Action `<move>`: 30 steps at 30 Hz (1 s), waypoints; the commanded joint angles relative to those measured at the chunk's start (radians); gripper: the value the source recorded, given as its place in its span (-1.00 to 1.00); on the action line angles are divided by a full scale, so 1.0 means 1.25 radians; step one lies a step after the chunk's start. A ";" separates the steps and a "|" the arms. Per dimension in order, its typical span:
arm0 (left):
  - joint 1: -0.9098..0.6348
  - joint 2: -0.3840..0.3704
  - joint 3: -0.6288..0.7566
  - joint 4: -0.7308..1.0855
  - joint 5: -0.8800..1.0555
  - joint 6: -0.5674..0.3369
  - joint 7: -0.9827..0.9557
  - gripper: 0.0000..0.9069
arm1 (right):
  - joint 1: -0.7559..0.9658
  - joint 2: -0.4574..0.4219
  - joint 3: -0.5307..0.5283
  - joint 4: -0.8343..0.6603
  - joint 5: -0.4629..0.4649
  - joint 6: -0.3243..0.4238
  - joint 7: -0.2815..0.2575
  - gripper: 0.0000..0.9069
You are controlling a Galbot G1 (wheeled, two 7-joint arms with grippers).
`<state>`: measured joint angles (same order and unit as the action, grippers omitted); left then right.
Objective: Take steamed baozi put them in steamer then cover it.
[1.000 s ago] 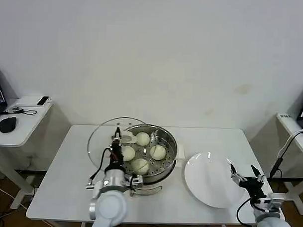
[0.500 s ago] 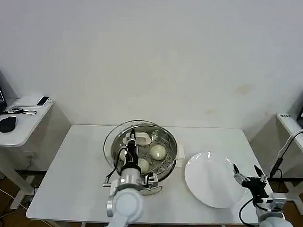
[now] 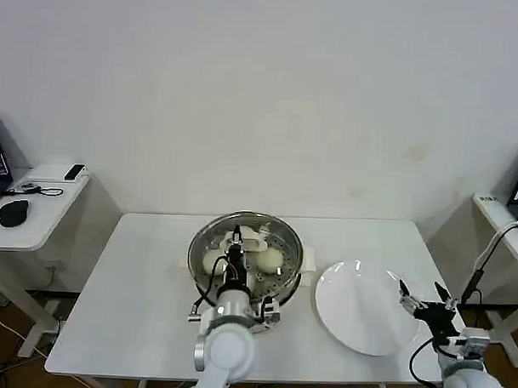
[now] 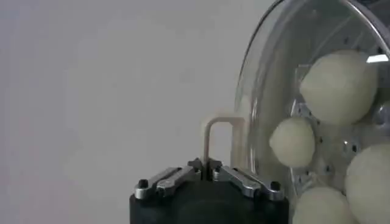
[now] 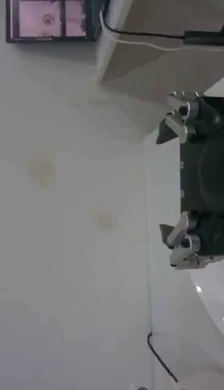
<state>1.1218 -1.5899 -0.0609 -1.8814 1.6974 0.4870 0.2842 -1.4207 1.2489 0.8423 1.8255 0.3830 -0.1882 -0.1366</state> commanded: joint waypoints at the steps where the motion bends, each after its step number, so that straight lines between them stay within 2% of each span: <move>1: -0.004 -0.007 0.001 0.024 -0.004 -0.001 -0.005 -1.00 | -0.004 0.000 0.004 0.003 -0.001 0.001 0.000 1.00; 30: -0.031 -0.008 -0.011 0.068 -0.032 -0.023 -0.026 -1.00 | -0.023 0.013 0.021 0.014 -0.016 0.009 -0.001 1.00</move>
<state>1.0820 -1.5974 -0.0751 -1.8057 1.6639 0.4614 0.2575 -1.4481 1.2662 0.8660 1.8416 0.3643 -0.1788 -0.1377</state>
